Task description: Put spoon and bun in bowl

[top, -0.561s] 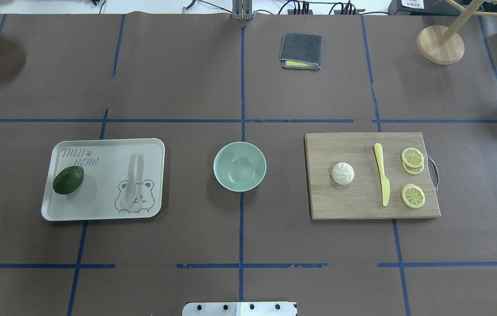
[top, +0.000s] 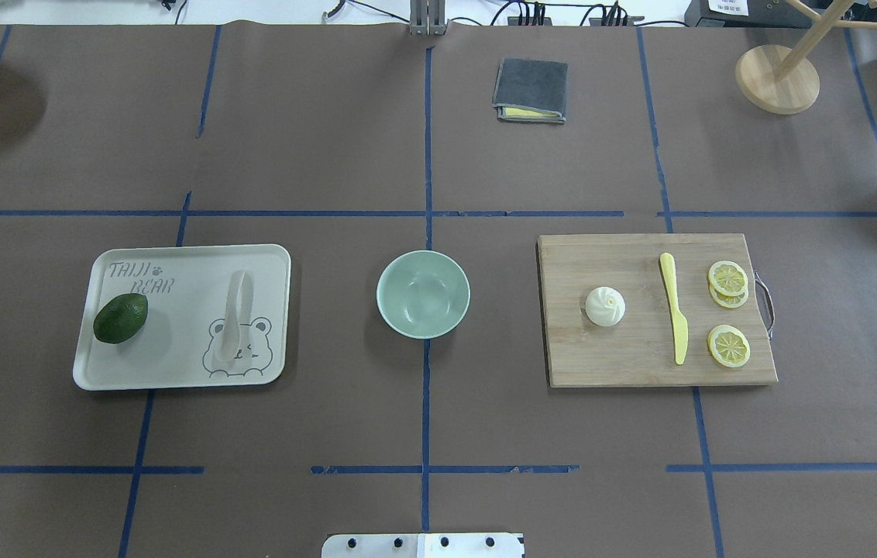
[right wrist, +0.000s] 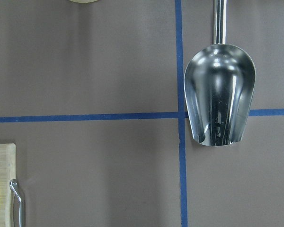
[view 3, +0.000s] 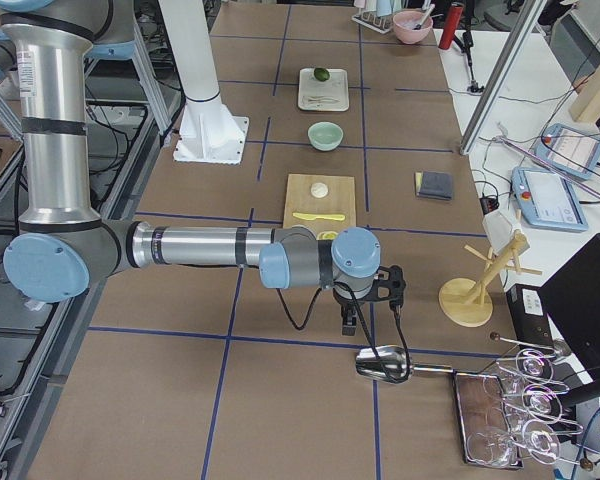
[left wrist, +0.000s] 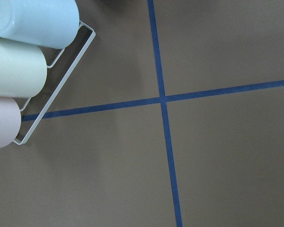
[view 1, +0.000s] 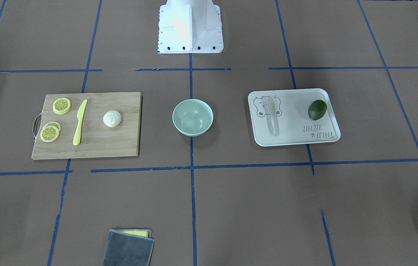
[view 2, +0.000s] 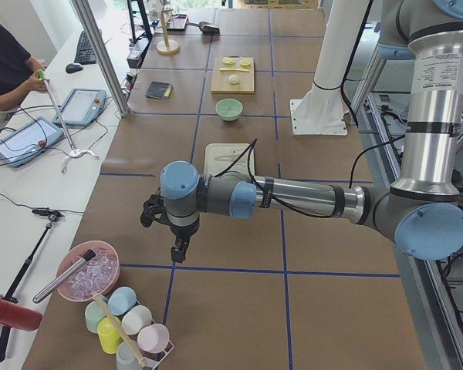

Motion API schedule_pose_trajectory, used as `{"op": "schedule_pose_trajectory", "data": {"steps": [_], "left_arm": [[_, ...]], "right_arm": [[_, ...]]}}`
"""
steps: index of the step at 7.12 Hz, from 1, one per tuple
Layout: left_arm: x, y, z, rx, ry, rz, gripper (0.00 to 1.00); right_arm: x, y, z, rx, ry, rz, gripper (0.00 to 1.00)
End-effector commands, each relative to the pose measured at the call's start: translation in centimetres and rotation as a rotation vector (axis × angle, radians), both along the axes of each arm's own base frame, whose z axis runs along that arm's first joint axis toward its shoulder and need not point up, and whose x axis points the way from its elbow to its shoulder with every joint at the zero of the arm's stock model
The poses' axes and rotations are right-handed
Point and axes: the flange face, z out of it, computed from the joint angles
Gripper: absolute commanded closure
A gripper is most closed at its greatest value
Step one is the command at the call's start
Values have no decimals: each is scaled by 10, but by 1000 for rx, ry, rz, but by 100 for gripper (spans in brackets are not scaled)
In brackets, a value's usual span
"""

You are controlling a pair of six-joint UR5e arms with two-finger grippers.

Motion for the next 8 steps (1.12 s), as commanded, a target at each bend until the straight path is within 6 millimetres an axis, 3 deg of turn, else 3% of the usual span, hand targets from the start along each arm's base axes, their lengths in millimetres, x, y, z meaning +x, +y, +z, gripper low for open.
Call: {"op": "schedule_pose_trajectory", "data": {"steps": [1, 3, 5, 6, 7, 8], "left_arm": [[33, -30, -51, 121, 29, -23, 0], [100, -25, -119, 110, 85, -37, 0], [168, -21, -161, 26, 146, -54, 0], [192, -20, -174, -5, 166, -56, 0], [222, -20, -190, -28, 174, -72, 0], [266, -16, -207, -59, 165, -118, 0]], "right_arm": [[-1, -15, -17, 30, -2, -1, 0], [-8, -37, -36, 57, -8, -10, 0], [-36, -51, -54, 79, 1, -46, 0], [-54, -53, -59, 58, 6, -50, 0], [-71, -63, -83, 69, -4, -51, 0], [-93, -70, -110, 50, -8, 4, 0]]}}
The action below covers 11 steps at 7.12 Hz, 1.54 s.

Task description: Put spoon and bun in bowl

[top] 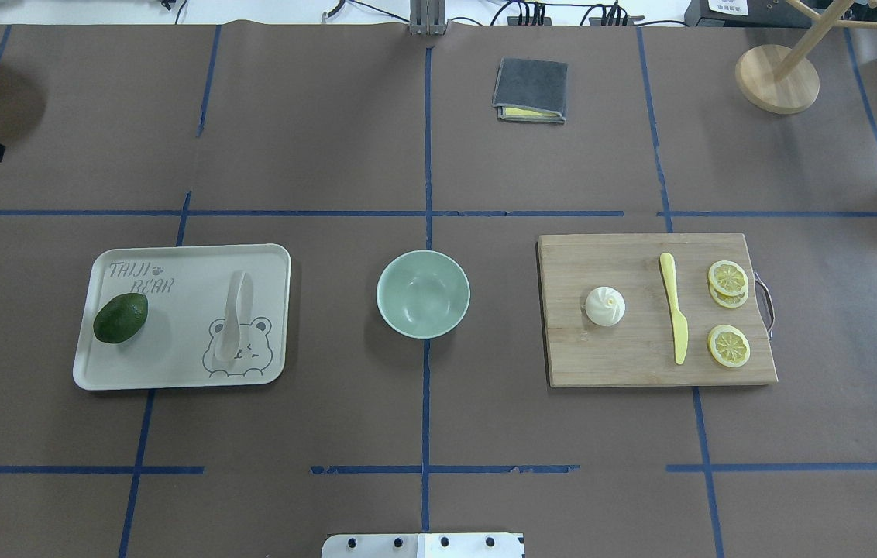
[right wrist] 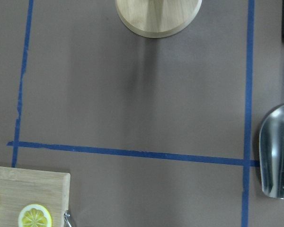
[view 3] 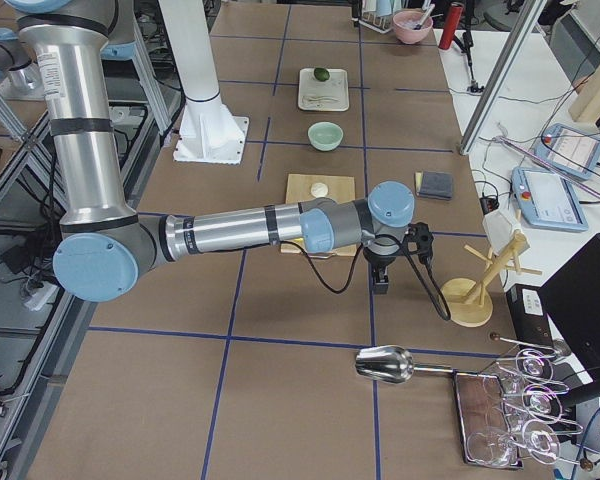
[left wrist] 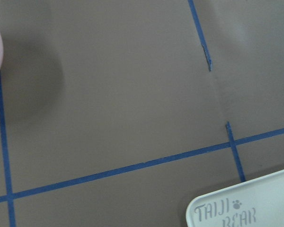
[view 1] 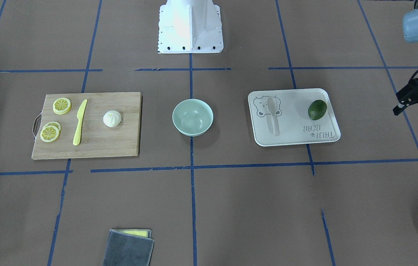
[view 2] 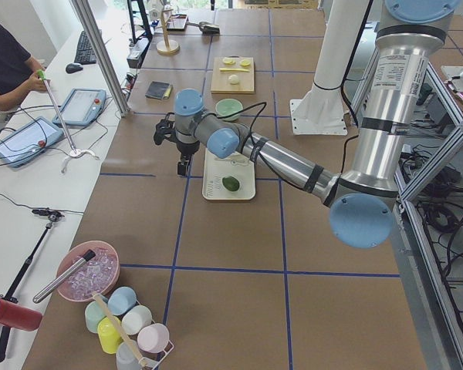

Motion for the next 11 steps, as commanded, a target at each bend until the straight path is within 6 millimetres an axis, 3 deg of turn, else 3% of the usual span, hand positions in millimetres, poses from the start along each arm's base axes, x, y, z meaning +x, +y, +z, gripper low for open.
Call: {"op": "schedule_pose_trajectory", "data": {"steps": [1, 2, 3, 4, 5, 7, 11], "left_arm": [[97, 23, -26, -85, 31, -51, 0], [140, 39, -23, -106, 15, -68, 0], [181, 52, -26, -123, -6, -89, 0], [217, 63, -24, -181, -10, -99, 0], [239, 73, -31, -192, -9, -118, 0], [257, 81, -24, -195, -30, -104, 3], [279, 81, -5, -196, -20, -91, 17]], "right_arm": [[-61, -18, -67, -60, -42, 123, 0], [-90, -22, -91, -69, -67, 137, 0], [-103, -20, -119, -34, -91, 110, 0], [-118, -12, -129, -19, -96, 82, 0], [-136, -11, -136, -39, -99, 80, 0], [-181, -6, -159, -84, -105, 88, 0], [-211, 12, -191, -103, -137, 83, 0]]}}
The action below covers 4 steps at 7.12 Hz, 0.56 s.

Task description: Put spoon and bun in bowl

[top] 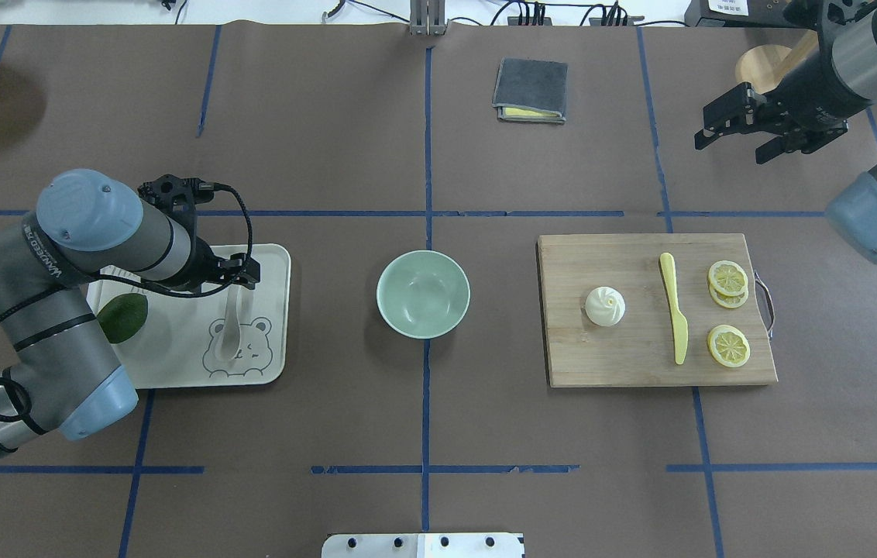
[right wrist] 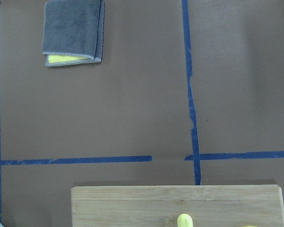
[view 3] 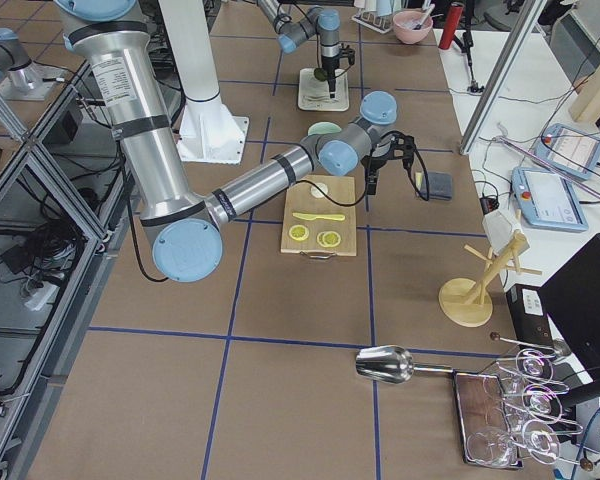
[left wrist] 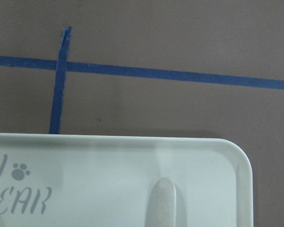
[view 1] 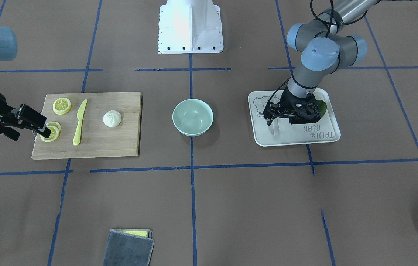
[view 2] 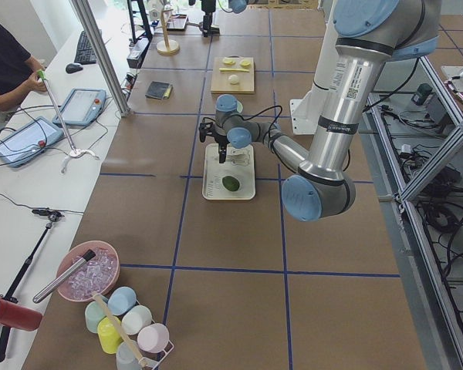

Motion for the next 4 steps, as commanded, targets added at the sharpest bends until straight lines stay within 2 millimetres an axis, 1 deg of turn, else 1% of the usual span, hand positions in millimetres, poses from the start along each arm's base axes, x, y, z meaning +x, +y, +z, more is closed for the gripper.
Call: {"op": "schedule_pose_trajectory", "data": {"steps": [1, 2, 3, 4], "left_arm": [[10, 5, 13, -6, -9, 16, 22], [11, 6, 9, -2, -5, 15, 26], [12, 6, 10, -3, -6, 15, 30], [11, 6, 9, -2, -5, 15, 40]], "right_arm": [[-18, 11, -17, -20, -21, -5, 0], [-27, 13, -26, -30, -26, 5, 0], [-36, 16, -30, -22, -24, -3, 0], [-39, 14, -38, -29, -15, -1, 0]]}}
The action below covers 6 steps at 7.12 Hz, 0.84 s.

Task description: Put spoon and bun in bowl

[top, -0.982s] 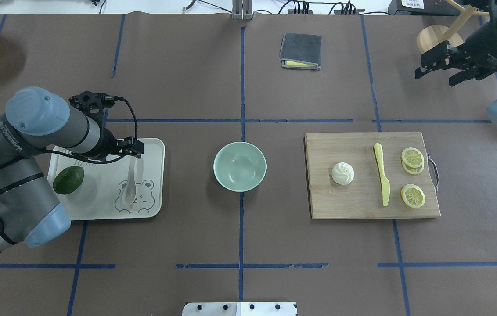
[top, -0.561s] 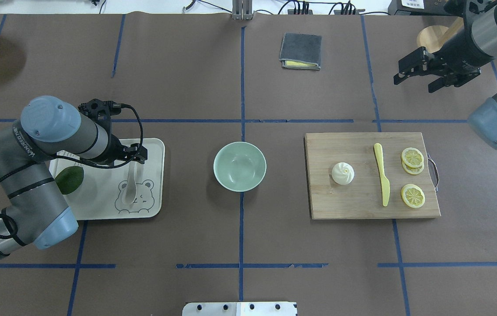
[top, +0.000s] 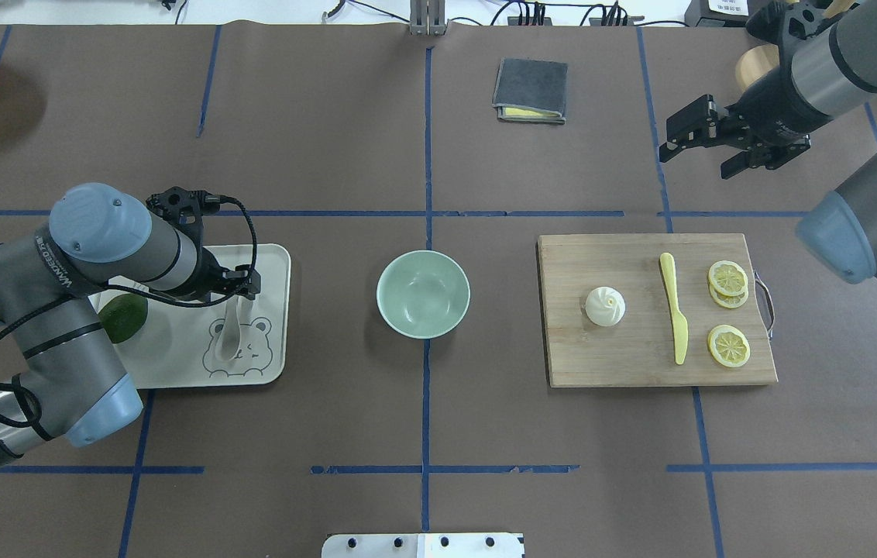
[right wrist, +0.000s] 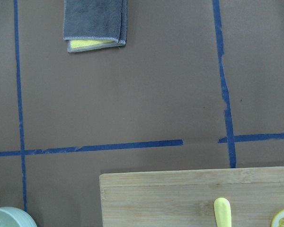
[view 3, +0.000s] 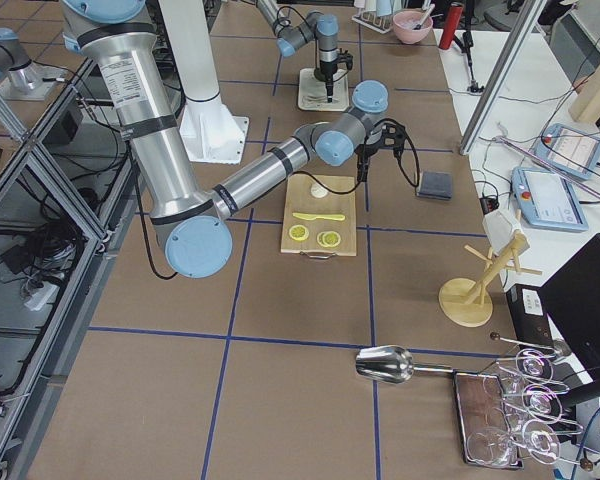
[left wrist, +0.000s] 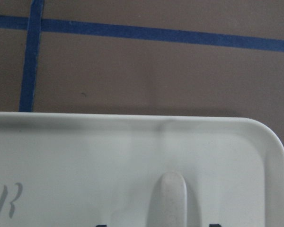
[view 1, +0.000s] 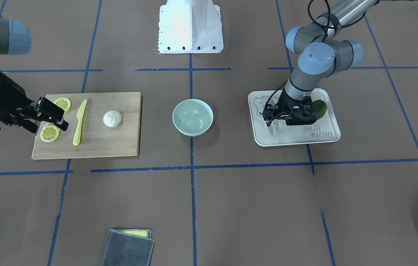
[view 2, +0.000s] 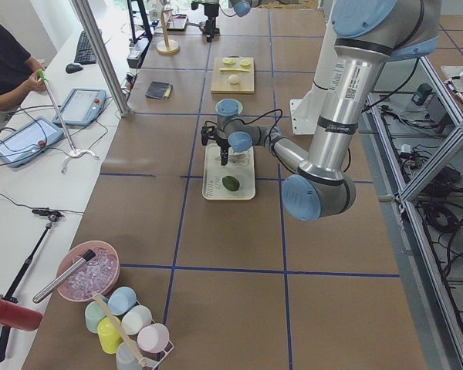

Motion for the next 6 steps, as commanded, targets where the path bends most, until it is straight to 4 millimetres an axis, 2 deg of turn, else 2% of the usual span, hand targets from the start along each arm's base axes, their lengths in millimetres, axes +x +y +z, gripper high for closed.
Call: {"op": "schedule_pose_trajectory", "data": {"steps": [1, 3, 4, 5, 6], "left_arm": [[0, 1, -1, -1, 1, 0, 56], [-2, 2, -4, 2, 4, 0, 90], [-2, 2, -6, 2, 4, 0, 100], [-2, 2, -7, 3, 6, 0, 100], [-11, 8, -26, 6, 11, -1, 100]], "right_arm": [[-8, -1, -20, -13, 18, 2, 0], [-13, 0, -21, -13, 25, 0, 0], [-19, 1, -20, -8, 36, 1, 0], [-21, 2, -20, -6, 39, -1, 0], [-31, 6, -19, 1, 52, -2, 0]]}}
